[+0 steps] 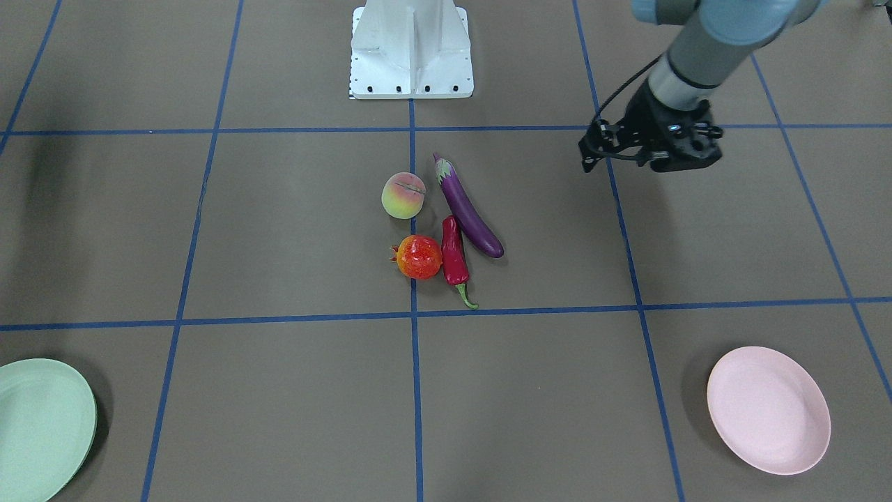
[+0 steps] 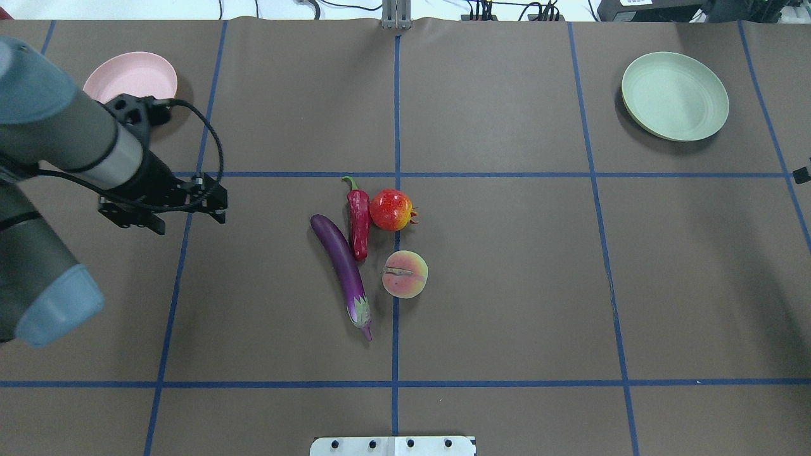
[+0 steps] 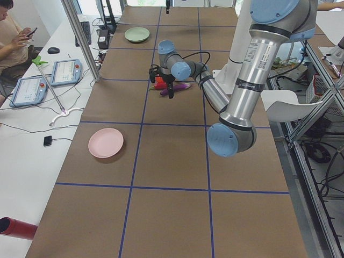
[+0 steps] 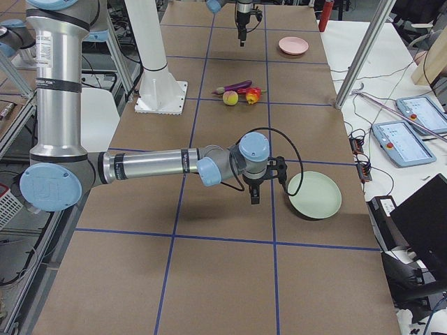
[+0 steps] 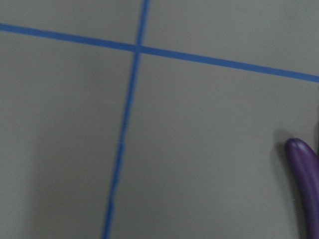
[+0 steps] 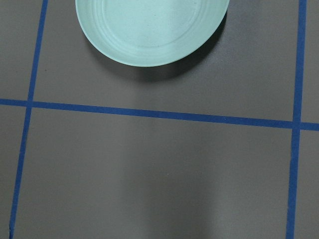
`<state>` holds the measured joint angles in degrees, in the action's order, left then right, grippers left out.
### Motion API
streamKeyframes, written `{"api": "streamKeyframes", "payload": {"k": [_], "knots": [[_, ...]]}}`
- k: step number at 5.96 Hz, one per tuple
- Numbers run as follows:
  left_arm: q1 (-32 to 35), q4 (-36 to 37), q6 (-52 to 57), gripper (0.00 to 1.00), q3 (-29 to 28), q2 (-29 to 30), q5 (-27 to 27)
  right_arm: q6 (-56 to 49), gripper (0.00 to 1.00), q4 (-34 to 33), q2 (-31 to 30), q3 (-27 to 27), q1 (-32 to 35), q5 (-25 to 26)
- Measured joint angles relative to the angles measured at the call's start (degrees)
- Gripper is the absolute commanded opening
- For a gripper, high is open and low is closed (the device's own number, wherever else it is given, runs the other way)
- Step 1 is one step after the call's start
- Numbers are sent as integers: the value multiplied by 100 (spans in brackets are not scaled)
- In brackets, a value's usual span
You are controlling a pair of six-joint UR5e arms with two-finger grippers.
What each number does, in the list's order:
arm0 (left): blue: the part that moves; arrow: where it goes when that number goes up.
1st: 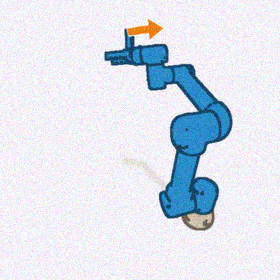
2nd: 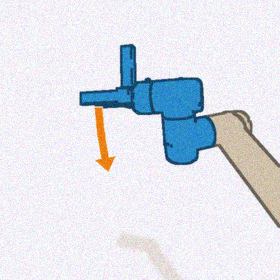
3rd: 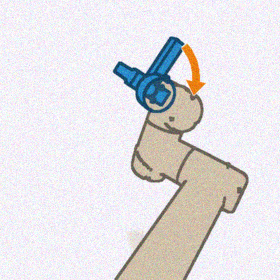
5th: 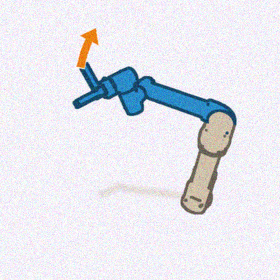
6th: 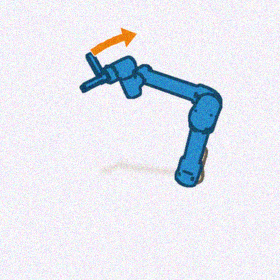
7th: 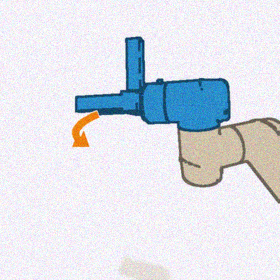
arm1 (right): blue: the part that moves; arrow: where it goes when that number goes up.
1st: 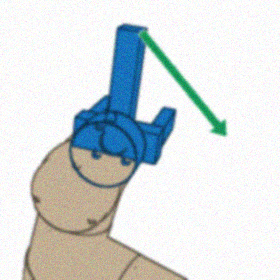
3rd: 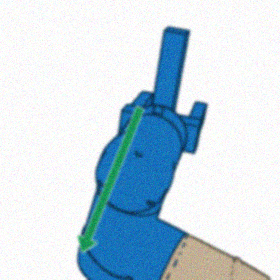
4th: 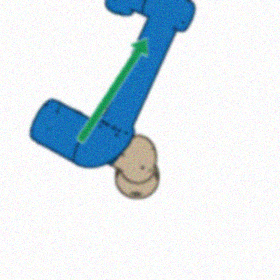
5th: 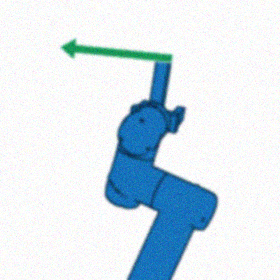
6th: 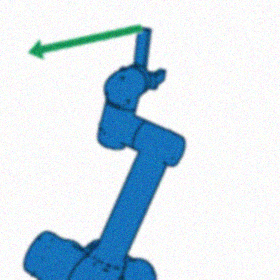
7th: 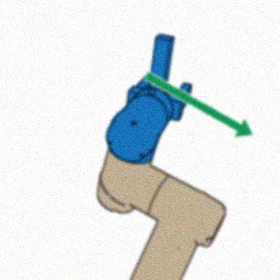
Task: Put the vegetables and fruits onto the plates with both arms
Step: 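Reach the left gripper down to the purple eggplant and grasp it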
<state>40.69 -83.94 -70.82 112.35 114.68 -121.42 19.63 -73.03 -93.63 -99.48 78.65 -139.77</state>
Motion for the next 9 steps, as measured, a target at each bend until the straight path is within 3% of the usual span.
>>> {"api": "streamKeyframes", "payload": {"k": [2, 6, 7, 8, 9], "knots": [[-709, 297, -502, 99, -1251, 1366, 646, 5, 100, 4, 20, -18, -26, 51], [-1005, 206, -507, 98, -2791, 2251, 970, 6, 100, 4, 38, -39, -34, 81], [-1067, 203, -507, 93, -2950, 2323, 965, 5, 100, 7, 38, -37, -38, 81], [-1138, 211, -510, 70, -2993, 2327, 957, 6, 100, 8, 38, -37, -40, 81], [-1186, 223, -514, 6, -3004, 2316, 948, 6, 100, 9, 42, -38, -46, 81]]}}
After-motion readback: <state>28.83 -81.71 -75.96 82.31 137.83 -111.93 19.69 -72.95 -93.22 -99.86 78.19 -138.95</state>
